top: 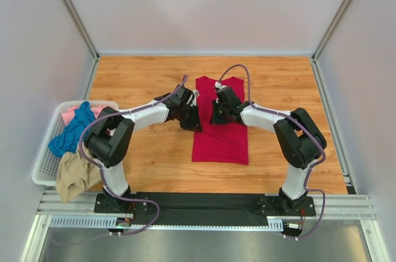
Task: Fold and stack the t-shirts
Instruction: Fold the tshirt
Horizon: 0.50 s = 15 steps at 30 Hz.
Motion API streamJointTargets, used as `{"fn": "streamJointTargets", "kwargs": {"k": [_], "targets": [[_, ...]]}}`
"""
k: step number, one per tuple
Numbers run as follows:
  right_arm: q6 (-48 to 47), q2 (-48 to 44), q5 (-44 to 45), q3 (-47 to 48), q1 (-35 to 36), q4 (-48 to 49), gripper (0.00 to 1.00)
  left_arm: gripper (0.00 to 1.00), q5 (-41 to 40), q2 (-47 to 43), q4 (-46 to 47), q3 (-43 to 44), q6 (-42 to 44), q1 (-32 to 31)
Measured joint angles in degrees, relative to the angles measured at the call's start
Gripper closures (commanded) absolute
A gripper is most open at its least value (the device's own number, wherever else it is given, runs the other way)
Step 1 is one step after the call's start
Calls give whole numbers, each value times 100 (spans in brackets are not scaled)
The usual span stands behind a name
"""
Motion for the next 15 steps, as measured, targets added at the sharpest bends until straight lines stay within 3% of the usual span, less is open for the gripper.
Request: {"fn": "streamJointTargets", "kwargs": {"k": [15], "targets": [[-107, -424, 166, 238, -37, -817, 89, 82, -380, 876, -103, 872, 4, 66]]}}
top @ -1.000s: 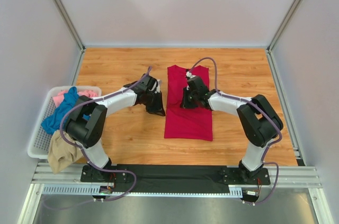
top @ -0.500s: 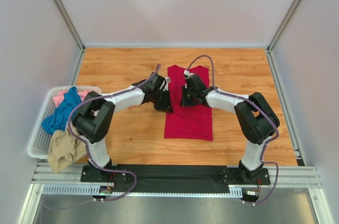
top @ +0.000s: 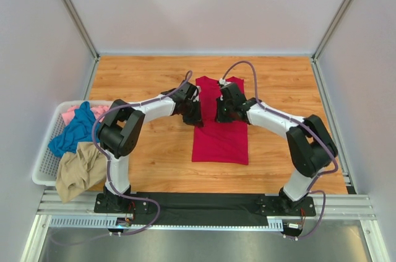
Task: Fold and stack the t-shirts
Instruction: Fold the tshirt
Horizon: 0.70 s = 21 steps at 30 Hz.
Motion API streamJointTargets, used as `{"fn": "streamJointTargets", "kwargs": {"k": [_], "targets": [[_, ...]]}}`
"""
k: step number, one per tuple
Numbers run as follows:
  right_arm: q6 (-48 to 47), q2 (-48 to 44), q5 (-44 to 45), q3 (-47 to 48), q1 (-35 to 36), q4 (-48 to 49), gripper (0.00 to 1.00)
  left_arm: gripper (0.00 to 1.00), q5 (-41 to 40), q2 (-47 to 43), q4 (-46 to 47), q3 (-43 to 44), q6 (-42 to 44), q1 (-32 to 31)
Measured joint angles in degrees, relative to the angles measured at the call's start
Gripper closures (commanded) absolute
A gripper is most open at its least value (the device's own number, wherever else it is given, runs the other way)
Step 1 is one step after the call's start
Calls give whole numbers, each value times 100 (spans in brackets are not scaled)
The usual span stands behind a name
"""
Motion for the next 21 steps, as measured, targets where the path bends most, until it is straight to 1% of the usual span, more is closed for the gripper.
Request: {"fn": "streamJointTargets", "kwargs": {"k": [5, 8, 10, 15, 21], "targets": [[-15, -822, 46, -592, -304, -142, 85, 82, -101, 0, -42, 0, 0, 98], [-76, -966, 2, -870, -621, -155, 81, 81, -129, 2, -39, 0, 0, 155], [-175, -964, -81, -997, -833, -151, 79, 81, -131, 13, -46, 22, 4, 179], [-476, -763, -387, -1069, -1263, -39, 78, 81, -144, 122, -61, 199, 17, 240], [-662, -262, -706, -1040, -1460, 90, 78, 81, -144, 205, -103, 273, 26, 302]]}}
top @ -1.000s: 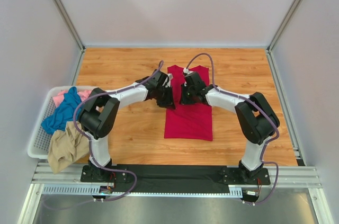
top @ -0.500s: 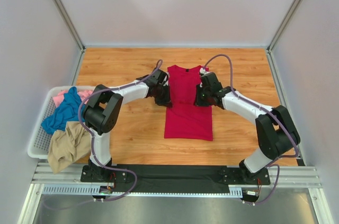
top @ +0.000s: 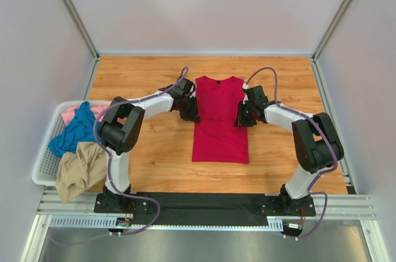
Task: Fold and stack the t-shirts
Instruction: Fold the tshirt
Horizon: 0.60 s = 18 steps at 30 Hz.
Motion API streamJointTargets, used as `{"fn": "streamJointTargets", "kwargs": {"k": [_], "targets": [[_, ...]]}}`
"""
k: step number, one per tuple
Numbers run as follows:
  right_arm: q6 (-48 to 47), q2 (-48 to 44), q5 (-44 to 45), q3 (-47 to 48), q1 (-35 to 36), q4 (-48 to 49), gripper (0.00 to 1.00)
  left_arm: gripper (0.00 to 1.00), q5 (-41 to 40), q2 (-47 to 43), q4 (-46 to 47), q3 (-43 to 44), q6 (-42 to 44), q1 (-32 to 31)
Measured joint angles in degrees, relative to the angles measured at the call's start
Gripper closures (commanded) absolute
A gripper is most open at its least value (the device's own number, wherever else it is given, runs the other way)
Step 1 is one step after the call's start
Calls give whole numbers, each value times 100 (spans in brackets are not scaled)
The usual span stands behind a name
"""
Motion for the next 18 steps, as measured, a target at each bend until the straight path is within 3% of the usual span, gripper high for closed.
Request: {"fn": "streamJointTargets", "kwargs": {"k": [8, 15, 18], "targets": [[-61, 90, -72, 122, -24, 44, 73, 79, 42, 90, -105, 138, 31, 11], [-118, -437, -46, 216, -42, -476, 68, 62, -160, -256, -538, 219, 227, 11], [-153, -723, -50, 264, -116, -586, 66, 61, -199, -706, -673, 216, 319, 24]]}}
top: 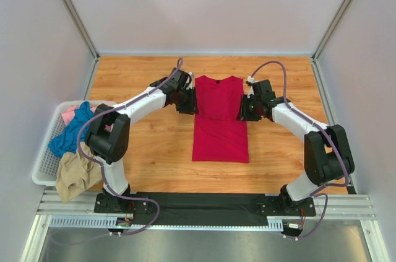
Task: Fold and stack the t-shirts
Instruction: Fold the tshirt
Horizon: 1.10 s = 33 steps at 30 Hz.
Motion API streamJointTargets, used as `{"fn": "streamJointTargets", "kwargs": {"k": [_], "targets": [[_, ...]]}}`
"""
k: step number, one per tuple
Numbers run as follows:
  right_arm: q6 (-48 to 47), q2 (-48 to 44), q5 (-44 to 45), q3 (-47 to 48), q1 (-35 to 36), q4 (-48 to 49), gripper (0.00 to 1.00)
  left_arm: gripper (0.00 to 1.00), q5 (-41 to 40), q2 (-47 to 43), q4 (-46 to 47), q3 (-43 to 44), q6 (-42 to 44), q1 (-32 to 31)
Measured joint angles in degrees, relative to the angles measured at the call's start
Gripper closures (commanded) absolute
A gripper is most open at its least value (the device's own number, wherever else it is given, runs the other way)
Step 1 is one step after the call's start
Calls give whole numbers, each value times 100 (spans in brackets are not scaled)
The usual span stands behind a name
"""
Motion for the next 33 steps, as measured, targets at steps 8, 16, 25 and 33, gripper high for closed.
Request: {"fn": "streamJointTargets", "kwargs": {"k": [8, 16, 25, 33], "targets": [[-177, -61, -350, -22, -662, -61, 60, 62, 188, -271, 66, -332, 225, 15], [-332, 640, -1200, -22, -1169, 48, 62, 63, 459, 492, 114, -345, 372, 20], [-455, 1071, -1587, -28, -1163, 177, 97, 100, 507, 640, 173, -328, 459, 24], [-422, 1071, -1561, -153, -1163, 496, 91, 100, 291, 623, 181, -328, 402, 24]]}}
